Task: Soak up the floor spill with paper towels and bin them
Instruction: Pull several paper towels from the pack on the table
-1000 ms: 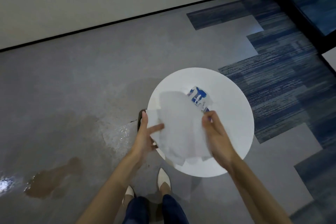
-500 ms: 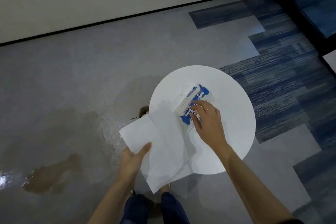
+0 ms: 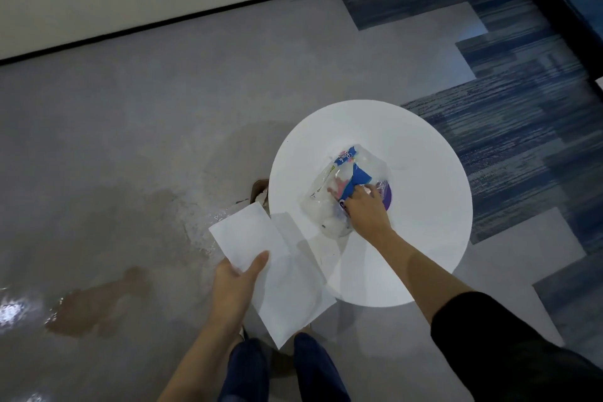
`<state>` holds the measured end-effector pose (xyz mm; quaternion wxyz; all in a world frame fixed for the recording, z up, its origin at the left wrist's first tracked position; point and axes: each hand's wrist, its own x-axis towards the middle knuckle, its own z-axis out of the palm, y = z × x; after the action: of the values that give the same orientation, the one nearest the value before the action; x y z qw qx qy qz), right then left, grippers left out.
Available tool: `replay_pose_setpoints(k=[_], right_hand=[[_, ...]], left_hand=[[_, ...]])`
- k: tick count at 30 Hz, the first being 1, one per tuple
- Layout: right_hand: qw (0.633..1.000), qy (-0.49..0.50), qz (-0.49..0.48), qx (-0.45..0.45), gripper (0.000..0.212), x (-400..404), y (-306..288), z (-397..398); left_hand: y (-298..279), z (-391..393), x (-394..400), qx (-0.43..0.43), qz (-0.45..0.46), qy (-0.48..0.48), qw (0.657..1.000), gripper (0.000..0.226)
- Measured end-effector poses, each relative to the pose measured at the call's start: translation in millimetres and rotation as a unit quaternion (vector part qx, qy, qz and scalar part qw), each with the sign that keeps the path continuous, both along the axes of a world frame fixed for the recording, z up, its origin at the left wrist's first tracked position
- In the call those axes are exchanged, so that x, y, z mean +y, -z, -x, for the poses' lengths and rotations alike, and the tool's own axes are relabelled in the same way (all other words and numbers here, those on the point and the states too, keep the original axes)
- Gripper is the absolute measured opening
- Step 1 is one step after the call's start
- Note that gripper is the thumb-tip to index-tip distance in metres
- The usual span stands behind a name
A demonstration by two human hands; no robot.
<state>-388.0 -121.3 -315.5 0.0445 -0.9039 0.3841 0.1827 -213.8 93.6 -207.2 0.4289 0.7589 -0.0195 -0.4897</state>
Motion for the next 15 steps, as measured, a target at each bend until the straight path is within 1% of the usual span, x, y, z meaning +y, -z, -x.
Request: replay_pose_setpoints(k=[2,3,5,6,7,9,11,13,15], right_hand=[[0.997,0.036,0.019,-0.066,0.016,1,5,3],[0.993,0.052,0.012,-0.108,0.015,2,7,4],[0.977,0.084,-0.039,-0.191,0.006,5,12,7],[0.964,0.107,-0.065,-0.236,0.002,5,14,6],[0.951,0.139,-0.090,-0.260,0.007,5,13,5],[0.938,0.179,-0.126,-0.270,0.011,3,11,1],[0.935,0.192,-0.147,-0.259,0.014,2,10,-1],[0.935,0.192,-0.161,-0.250,0.017,-1,8,-4],[0.936,0.193,-0.171,-0.240,0.017,-4,3,-5]], left_hand=[[-1,-1,-1,-0.004,0.002,0.000,1.000,0.024],[-1,-1,-2,-0.005,0.002,-0.001,1.000,0.027],[0,-2,-4,-0.007,0.001,0.001,1.000,0.030],[1,-2,-4,-0.009,0.001,0.001,1.000,0.029],[1,-3,-5,-0.010,0.001,0.000,1.000,0.029],[2,-3,-6,-0.012,0.006,-0.002,1.000,0.029],[2,-4,-7,-0.016,0.010,-0.004,1.000,0.030],[1,-3,-7,-0.038,0.010,0.000,0.999,0.032],[-2,-2,-9,-0.087,0.015,0.015,0.996,0.040]])
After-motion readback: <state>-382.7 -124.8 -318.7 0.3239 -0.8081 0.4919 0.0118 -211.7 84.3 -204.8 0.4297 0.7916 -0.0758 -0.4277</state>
